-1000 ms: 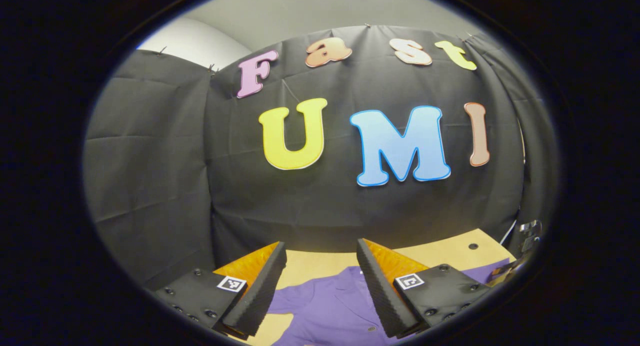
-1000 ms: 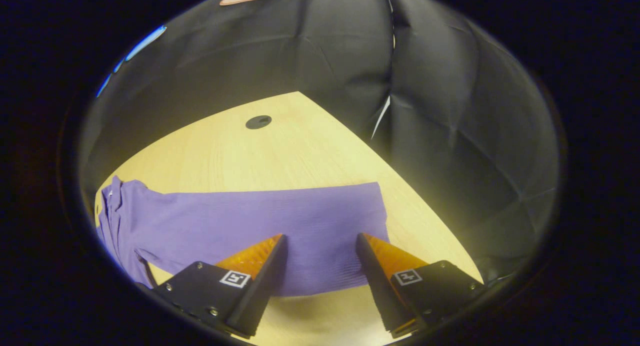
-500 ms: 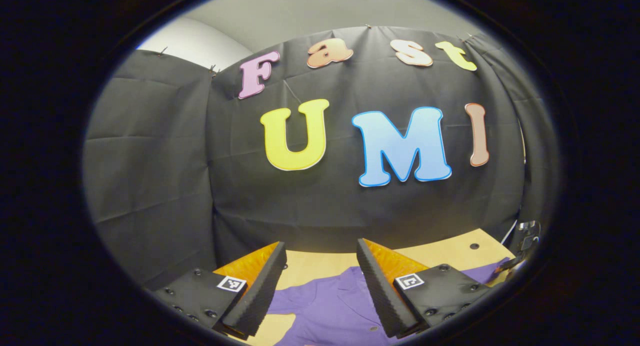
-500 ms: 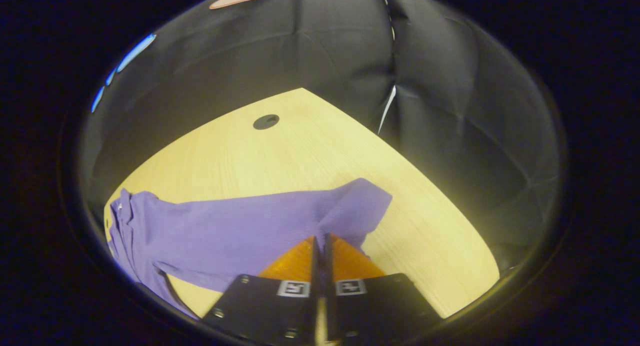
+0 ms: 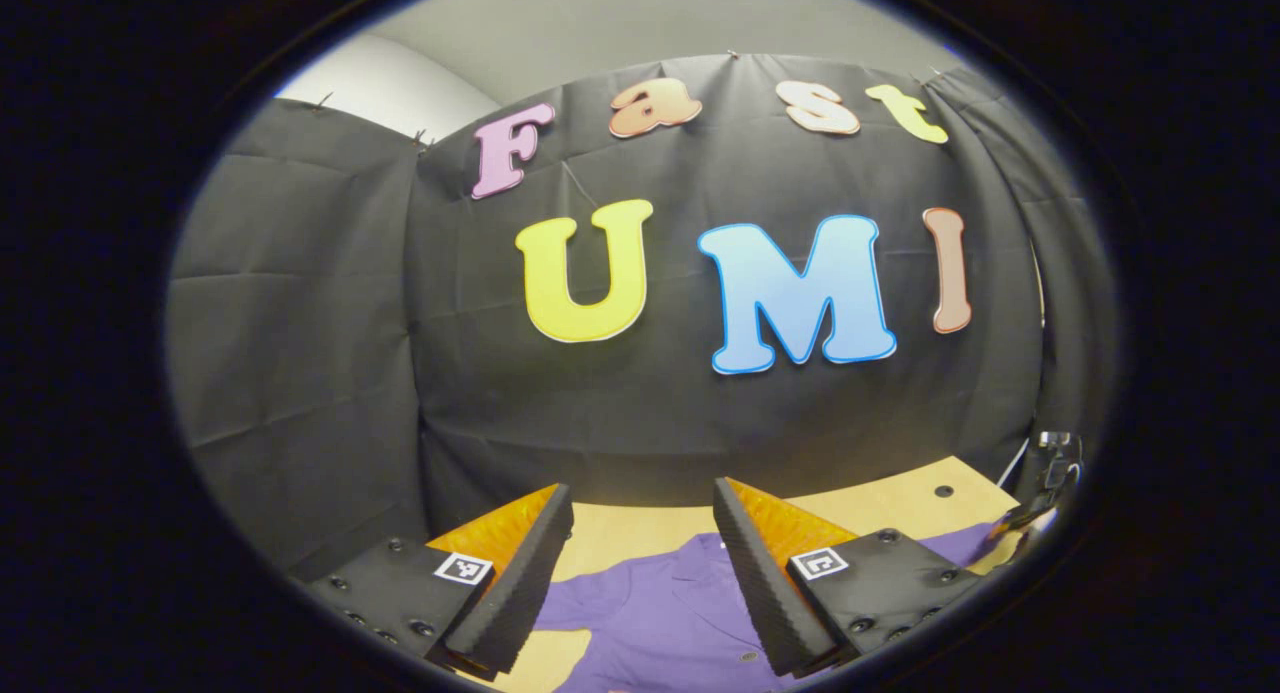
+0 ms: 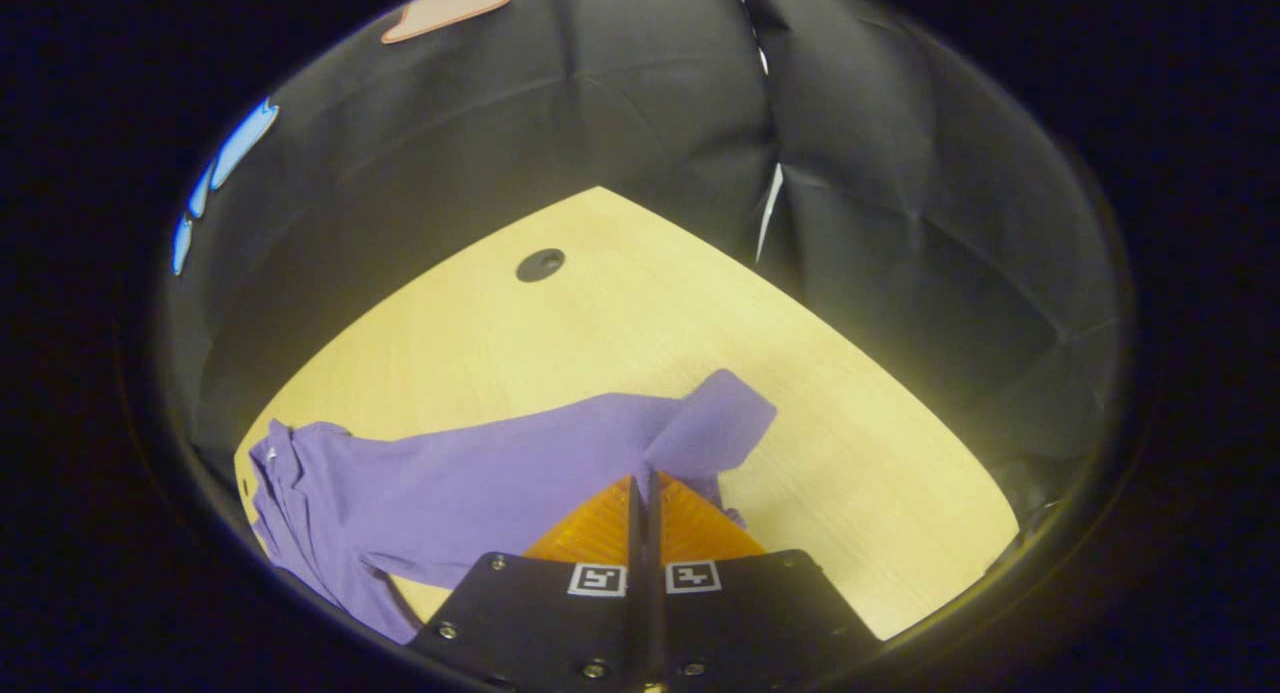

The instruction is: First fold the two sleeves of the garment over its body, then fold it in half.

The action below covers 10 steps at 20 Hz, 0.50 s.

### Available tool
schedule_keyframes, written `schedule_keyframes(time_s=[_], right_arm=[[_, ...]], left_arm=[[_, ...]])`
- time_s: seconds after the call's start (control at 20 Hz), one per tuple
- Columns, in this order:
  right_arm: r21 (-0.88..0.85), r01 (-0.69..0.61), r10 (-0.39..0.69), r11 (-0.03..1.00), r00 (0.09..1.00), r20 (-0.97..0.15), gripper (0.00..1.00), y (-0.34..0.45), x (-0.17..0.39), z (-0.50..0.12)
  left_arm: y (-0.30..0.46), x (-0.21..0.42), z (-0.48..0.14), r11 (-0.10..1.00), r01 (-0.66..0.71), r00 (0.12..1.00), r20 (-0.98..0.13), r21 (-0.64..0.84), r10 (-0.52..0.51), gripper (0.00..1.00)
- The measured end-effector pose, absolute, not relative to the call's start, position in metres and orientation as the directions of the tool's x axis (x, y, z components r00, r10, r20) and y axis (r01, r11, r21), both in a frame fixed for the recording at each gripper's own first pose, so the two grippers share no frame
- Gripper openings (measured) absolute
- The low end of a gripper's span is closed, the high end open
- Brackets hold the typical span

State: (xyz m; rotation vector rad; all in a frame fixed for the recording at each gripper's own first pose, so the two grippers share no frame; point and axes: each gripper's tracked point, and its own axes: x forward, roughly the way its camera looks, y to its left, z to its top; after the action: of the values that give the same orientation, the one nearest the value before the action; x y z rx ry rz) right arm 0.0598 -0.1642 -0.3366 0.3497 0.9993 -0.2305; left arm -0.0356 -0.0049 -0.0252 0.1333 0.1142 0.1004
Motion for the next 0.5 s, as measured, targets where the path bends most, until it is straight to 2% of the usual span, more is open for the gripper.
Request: schedule_keyframes(time_s=[0.3, 0.5], right_arm=[[0.292, 0.203, 0.104, 0.935, 0.630, -0.770, 0.00, -0.079, 0.096, -0.273], [0.386, 0.089, 0.230, 0.918, 0.673, -0.703, 0.00, 0.010, 0.110, -0.233]], left_arm=[[0.017, -0.051, -0.023, 0.988, -0.106, 0.988, -0.099, 0.115, 0.117, 0.95], [0.048, -0.072, -0.022, 0.983, -0.149, 0.983, -0.093, 0.108, 0.159, 0.96]])
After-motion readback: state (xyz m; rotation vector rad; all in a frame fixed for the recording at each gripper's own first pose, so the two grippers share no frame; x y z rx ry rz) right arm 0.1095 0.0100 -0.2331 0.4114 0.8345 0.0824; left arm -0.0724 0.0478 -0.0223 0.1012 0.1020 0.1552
